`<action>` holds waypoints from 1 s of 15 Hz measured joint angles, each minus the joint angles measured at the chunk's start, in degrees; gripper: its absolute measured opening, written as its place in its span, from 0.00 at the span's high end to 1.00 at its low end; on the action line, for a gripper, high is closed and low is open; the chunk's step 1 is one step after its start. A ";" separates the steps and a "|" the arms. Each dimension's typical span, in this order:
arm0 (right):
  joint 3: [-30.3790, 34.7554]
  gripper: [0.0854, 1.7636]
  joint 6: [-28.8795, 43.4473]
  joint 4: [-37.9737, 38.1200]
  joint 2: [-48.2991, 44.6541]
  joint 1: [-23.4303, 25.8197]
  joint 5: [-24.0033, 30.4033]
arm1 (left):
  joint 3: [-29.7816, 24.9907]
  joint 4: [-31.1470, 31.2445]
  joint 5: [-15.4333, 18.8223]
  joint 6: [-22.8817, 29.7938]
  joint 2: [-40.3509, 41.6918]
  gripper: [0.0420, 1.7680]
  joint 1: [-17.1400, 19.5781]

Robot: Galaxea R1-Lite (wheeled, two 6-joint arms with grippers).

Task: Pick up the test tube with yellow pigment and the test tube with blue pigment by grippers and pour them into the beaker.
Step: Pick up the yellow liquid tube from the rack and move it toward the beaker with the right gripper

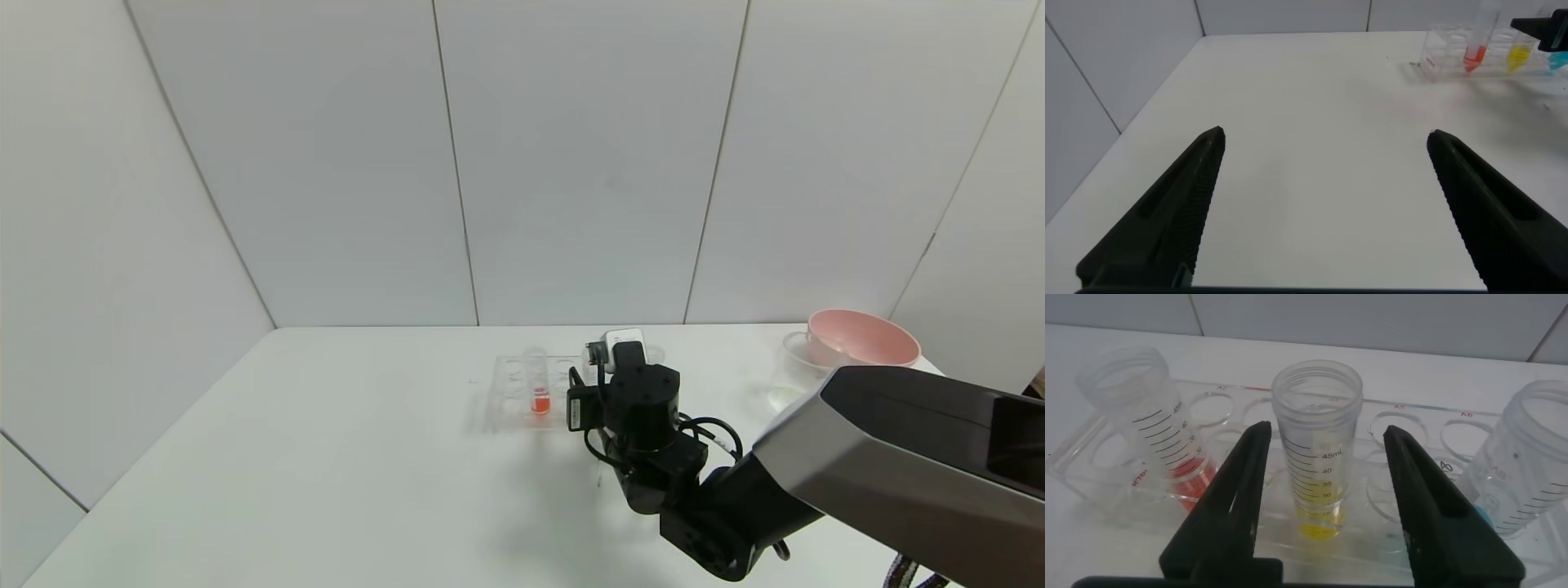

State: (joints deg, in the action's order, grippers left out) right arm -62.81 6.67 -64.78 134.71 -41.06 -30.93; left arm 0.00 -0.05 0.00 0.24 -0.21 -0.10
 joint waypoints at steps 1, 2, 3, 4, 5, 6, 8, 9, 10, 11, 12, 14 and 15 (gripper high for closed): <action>0.02 0.53 0.00 -0.04 0.00 0.02 0.00 | 0.00 -0.02 0.00 0.00 0.00 0.00 0.00; 0.10 0.58 0.00 -0.04 -0.02 0.02 0.00 | 0.00 -0.02 0.00 -0.02 0.00 0.00 0.00; 0.11 0.73 0.02 -0.09 -0.06 0.05 0.17 | 0.00 -0.02 0.00 -0.02 0.00 0.00 0.00; 0.18 0.75 -0.02 -0.06 -0.12 0.05 0.04 | 0.00 0.05 0.00 -0.02 0.00 0.00 0.00; 0.21 0.75 0.02 -0.09 -0.17 0.05 0.09 | 0.00 -0.02 0.00 0.00 0.00 0.00 0.00; 0.22 0.75 0.00 -0.06 -0.20 0.05 0.04 | 0.00 -0.02 0.00 0.00 0.00 0.00 0.00; 0.40 0.75 0.00 -0.13 -0.26 0.05 0.06 | 0.00 -0.02 0.00 -0.02 0.00 0.00 0.00; 0.55 0.75 -0.02 -0.39 -0.30 0.02 0.06 | 0.00 -0.02 0.00 -0.02 0.00 0.00 0.00; 0.77 0.75 -0.07 -0.50 -0.37 0.02 0.06 | 0.00 -0.02 0.00 -0.02 0.00 0.00 0.00; 1.01 0.75 -0.07 -0.55 -0.52 0.02 0.09 | 0.00 -0.02 0.00 -0.02 0.00 0.00 0.00; 1.18 0.75 -0.13 -0.50 -0.76 -0.01 0.09 | 0.00 -0.02 0.00 0.00 0.00 0.00 0.00; 1.87 0.75 -1.74 -0.48 -1.94 -0.06 0.28 | 0.00 0.00 0.00 0.00 0.00 0.00 0.00; 2.30 0.75 -2.62 -0.46 -2.95 -0.04 0.82 | 0.00 0.00 0.00 0.00 0.00 0.00 0.00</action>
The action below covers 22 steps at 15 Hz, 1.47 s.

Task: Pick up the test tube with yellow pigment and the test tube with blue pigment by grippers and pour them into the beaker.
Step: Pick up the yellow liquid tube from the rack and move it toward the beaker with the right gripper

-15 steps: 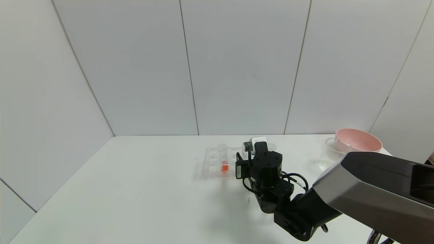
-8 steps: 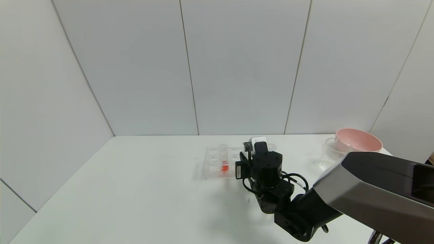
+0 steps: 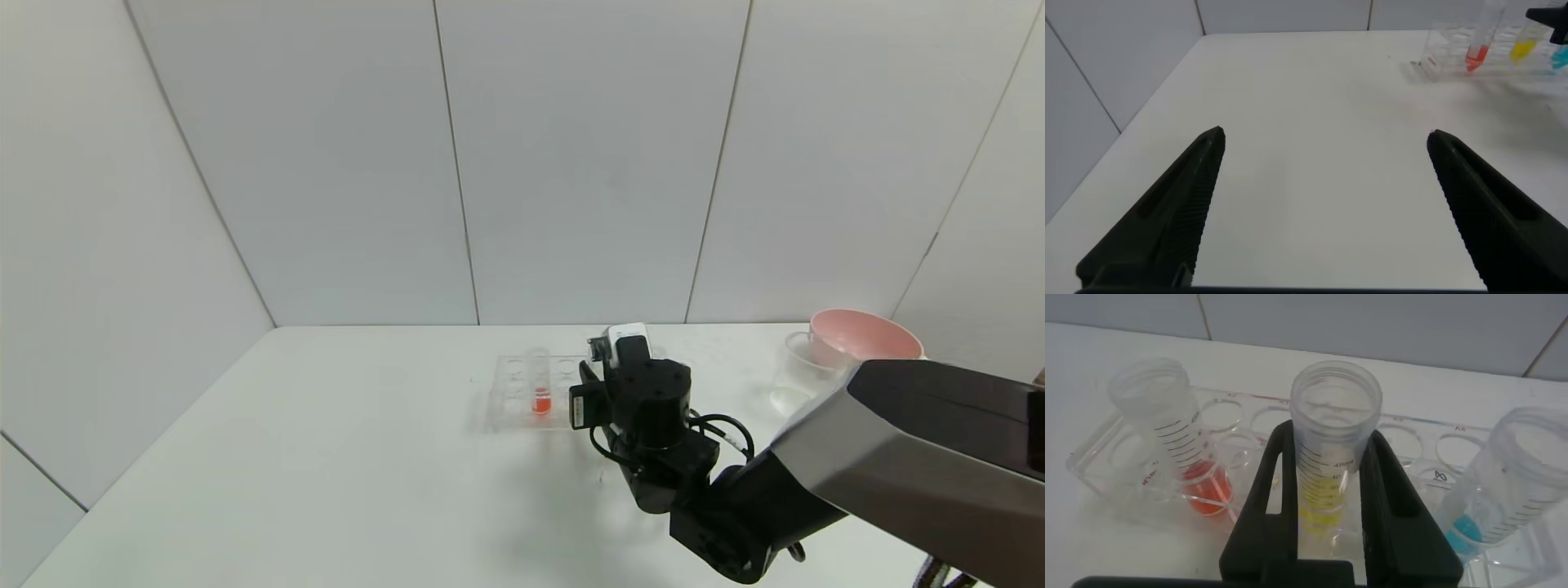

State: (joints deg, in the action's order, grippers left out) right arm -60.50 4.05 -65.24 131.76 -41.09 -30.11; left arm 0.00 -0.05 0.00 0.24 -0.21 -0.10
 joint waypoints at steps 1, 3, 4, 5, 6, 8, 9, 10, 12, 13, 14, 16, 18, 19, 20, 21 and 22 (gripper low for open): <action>0.28 0.75 -0.90 0.18 -1.49 -0.02 0.74 | 0.00 -0.02 0.00 0.00 0.00 0.00 0.00; 0.63 0.75 -2.93 1.22 -4.69 -0.09 1.57 | 0.00 0.00 0.00 -0.02 0.00 0.00 0.00; 0.69 0.75 -3.83 1.78 -6.38 -0.28 1.73 | 0.00 -0.02 0.00 -0.02 0.00 0.00 0.00; 0.72 0.75 -4.16 2.51 -7.83 -0.52 1.78 | 0.00 -0.02 0.00 0.00 0.00 0.00 0.00; 0.74 0.75 -4.25 2.89 -8.94 -0.88 1.82 | 0.00 -0.02 0.02 0.00 0.00 0.00 0.00; 0.80 0.75 -4.36 2.95 -10.25 -1.16 1.82 | 0.00 0.00 0.00 0.00 0.00 0.00 0.00; 0.80 0.75 -4.38 2.95 -10.59 -1.18 1.84 | 0.00 -0.02 0.00 -0.02 0.00 0.00 0.00; 0.83 0.75 -4.43 3.00 -10.84 -1.18 1.82 | 0.00 -0.02 0.00 0.00 0.00 0.00 0.00; 0.83 0.75 -4.45 2.97 -11.11 -1.32 1.84 | 0.00 -0.02 0.00 0.00 0.00 0.00 0.00; 0.83 0.75 -4.73 3.00 -11.14 -1.49 1.84 | 0.00 -0.02 0.00 -0.02 0.00 0.00 0.00; 0.80 0.75 -4.95 3.00 -11.17 -1.60 1.82 | 0.00 0.00 0.00 -0.02 0.00 0.00 0.00; 0.78 0.75 -5.16 3.00 -11.50 -1.79 1.87 | 0.00 -0.02 0.00 0.00 0.00 0.00 0.02; 1.63 0.75 -5.60 3.08 -12.52 -1.93 3.64 | 0.00 -0.02 0.00 -0.02 0.00 0.00 0.00; 2.65 0.75 -5.90 3.22 -13.48 -1.79 6.19 | 0.00 0.00 0.00 0.00 0.00 0.00 0.00; 4.00 0.75 -6.18 3.50 -14.70 -1.54 9.48 | 0.00 0.00 0.00 -0.02 0.00 0.00 0.00; 5.81 0.75 -6.45 4.53 -16.26 -1.07 13.56 | 0.00 -0.02 0.00 0.00 0.00 0.00 0.00; 7.67 0.75 -6.58 6.29 -18.33 -0.24 18.40 | 0.00 -0.02 0.00 -0.02 0.00 0.00 0.00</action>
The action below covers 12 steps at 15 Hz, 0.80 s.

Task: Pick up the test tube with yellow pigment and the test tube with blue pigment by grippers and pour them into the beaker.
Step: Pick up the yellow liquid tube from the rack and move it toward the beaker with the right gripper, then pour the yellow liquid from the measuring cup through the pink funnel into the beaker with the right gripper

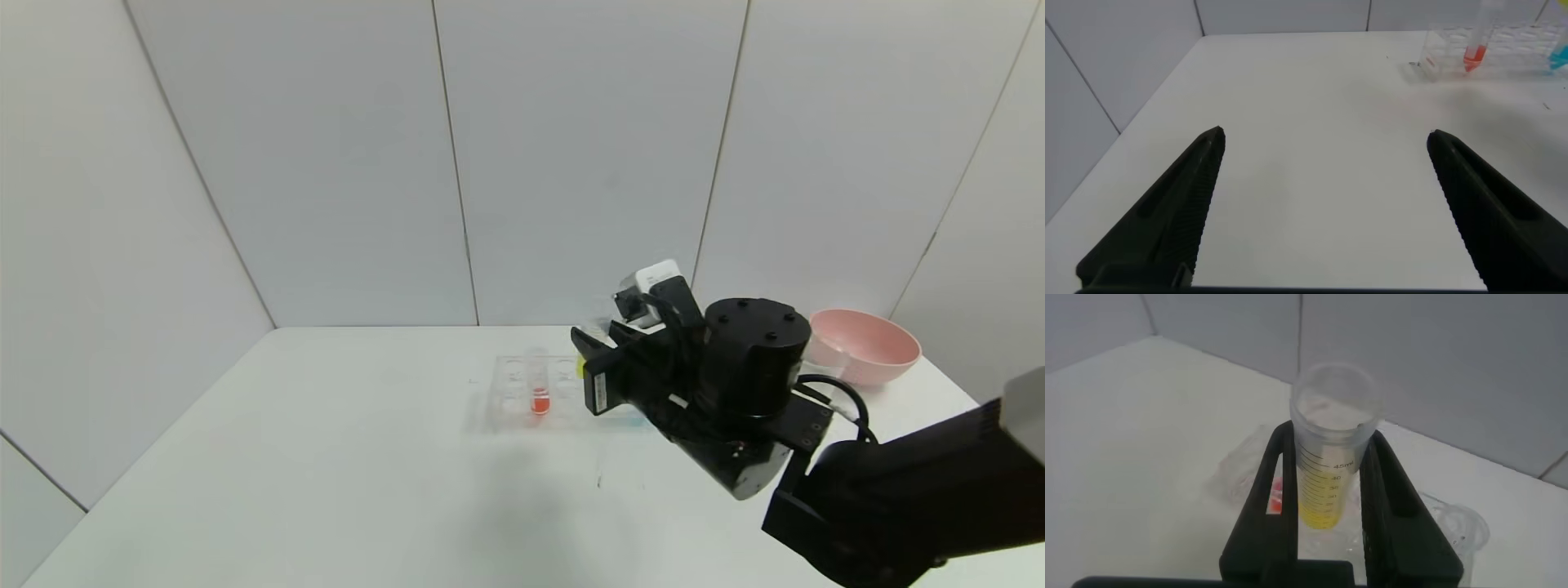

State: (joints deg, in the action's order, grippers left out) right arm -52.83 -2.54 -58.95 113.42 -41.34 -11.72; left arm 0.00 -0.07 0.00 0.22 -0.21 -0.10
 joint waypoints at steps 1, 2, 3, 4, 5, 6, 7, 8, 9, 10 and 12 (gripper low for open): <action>1.96 0.75 -0.11 2.29 -2.23 1.18 5.23 | 0.00 0.00 0.00 0.02 0.00 0.00 0.00; 3.74 0.75 -0.15 4.60 -4.55 3.11 11.17 | 0.00 0.00 0.02 0.00 0.00 0.00 0.00; 5.40 0.75 -0.22 6.51 -6.92 5.99 17.24 | 0.00 0.00 0.00 0.02 0.00 0.00 0.00; 6.56 0.75 -0.30 7.75 -8.81 9.09 22.82 | 0.00 0.00 0.02 0.02 0.00 0.00 0.00; 7.33 0.75 -0.57 8.46 -10.36 12.51 27.86 | 0.00 0.00 0.00 0.02 0.00 0.00 0.02; 7.88 0.75 -1.40 9.09 -11.57 16.37 32.76 | 0.00 0.00 0.00 0.00 0.00 0.00 0.00; 8.13 0.75 -2.72 9.87 -12.43 20.13 37.41 | 0.00 0.00 0.00 0.02 0.00 0.00 0.00; 8.19 0.75 -4.61 11.08 -13.04 24.37 42.84 | 0.00 0.02 0.00 0.02 0.00 0.00 0.00; 8.05 0.75 -6.44 13.00 -13.42 28.25 47.95 | 0.00 0.02 0.00 0.02 0.00 0.00 0.00; 7.30 0.75 -8.30 15.63 -13.62 31.94 52.60 | 0.00 0.00 0.00 0.02 0.00 0.00 0.00; 3.52 0.75 -12.18 23.78 -13.45 38.10 59.50 | 0.00 0.00 0.00 0.00 0.00 0.00 0.00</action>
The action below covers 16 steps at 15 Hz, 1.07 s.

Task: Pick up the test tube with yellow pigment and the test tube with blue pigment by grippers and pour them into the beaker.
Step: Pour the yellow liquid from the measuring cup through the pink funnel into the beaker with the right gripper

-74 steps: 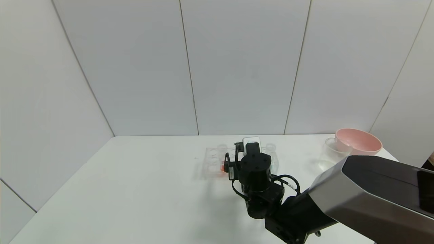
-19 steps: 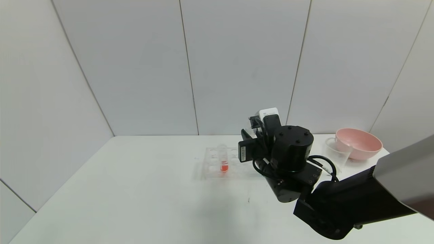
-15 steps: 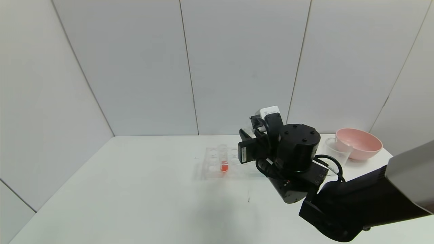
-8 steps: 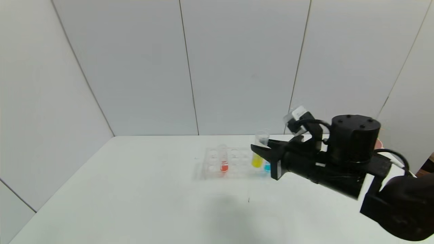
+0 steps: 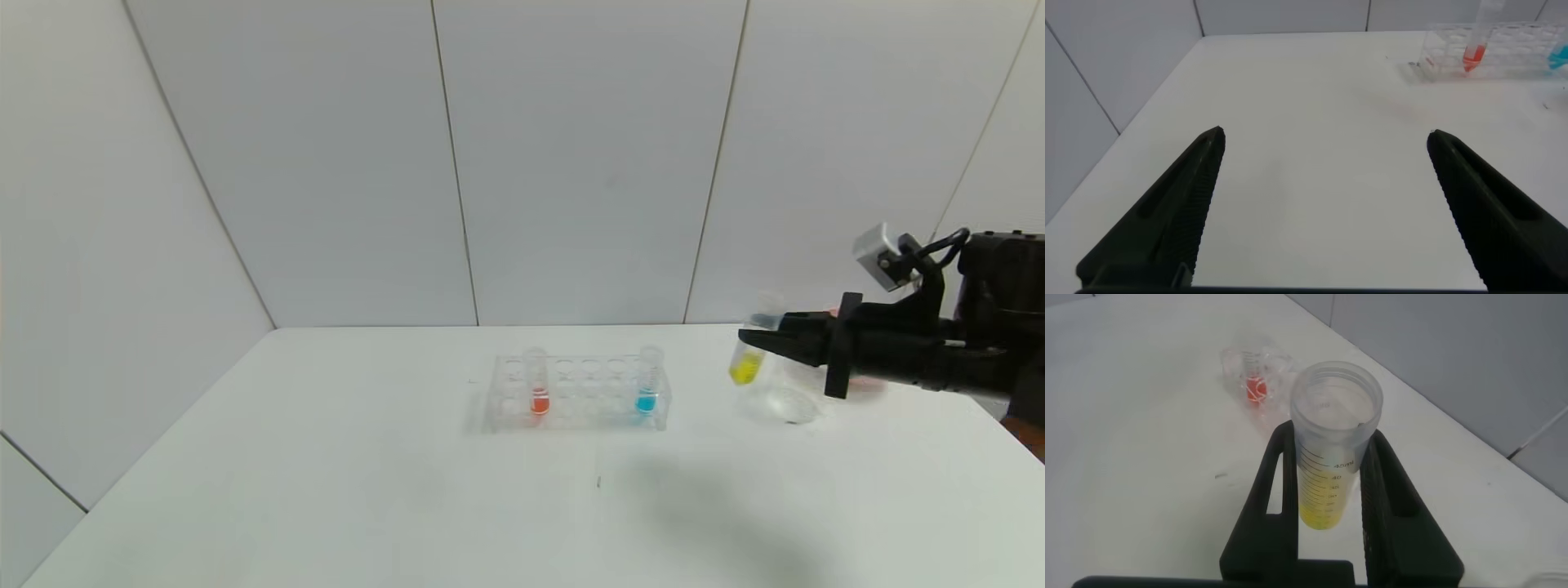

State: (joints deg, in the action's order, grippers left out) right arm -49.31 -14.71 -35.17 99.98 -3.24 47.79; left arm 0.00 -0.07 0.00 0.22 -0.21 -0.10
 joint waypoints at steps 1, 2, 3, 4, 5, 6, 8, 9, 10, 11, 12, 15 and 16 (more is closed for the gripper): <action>-2.56 0.75 -1.93 4.28 0.38 2.30 1.65 | 0.00 0.00 0.00 0.02 0.00 0.00 0.00; -5.45 0.75 -4.36 9.25 0.90 4.21 2.90 | 0.00 0.02 0.00 0.02 0.00 0.00 0.00; -8.84 0.75 -7.56 15.20 1.62 6.18 4.13 | 0.00 0.02 0.00 0.02 0.00 0.00 0.00; -12.04 0.75 -11.45 20.97 2.39 7.88 5.28 | 0.00 0.00 0.00 0.02 0.00 0.00 0.00; -15.48 0.75 -16.18 26.64 3.30 9.57 6.05 | 0.00 0.00 0.00 0.00 0.00 0.00 0.00; -19.13 0.75 -20.94 32.66 4.40 11.26 6.51 | 0.00 0.00 0.00 0.02 0.00 0.00 0.00; -25.44 0.75 -25.62 40.61 6.42 13.87 6.88 | 0.00 0.00 0.00 0.02 0.00 0.00 0.00; -28.61 0.75 -27.00 43.13 7.57 14.96 6.99 | 0.00 0.00 0.00 0.00 0.00 0.00 0.00; -31.50 0.75 -28.11 45.32 8.70 15.77 6.95 | 0.00 0.02 0.02 0.02 0.00 0.00 0.00; -34.54 0.75 -29.05 47.81 9.80 16.49 6.68 | 0.00 0.00 0.00 0.00 0.00 0.00 0.00; -37.95 0.75 -30.12 51.20 10.96 17.10 5.91 | 0.00 0.02 0.00 0.02 0.00 0.00 0.00; -48.62 0.75 -37.56 63.33 14.76 18.62 1.48 | 0.00 0.00 0.00 0.02 0.00 0.00 0.00; -51.90 0.75 -42.13 67.90 16.12 19.31 -0.96 | 0.00 0.00 0.00 0.00 0.00 0.00 0.00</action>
State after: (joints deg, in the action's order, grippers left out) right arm -101.21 -56.84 32.73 116.09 16.07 46.82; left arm 0.00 -0.07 0.00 0.22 -0.21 -0.10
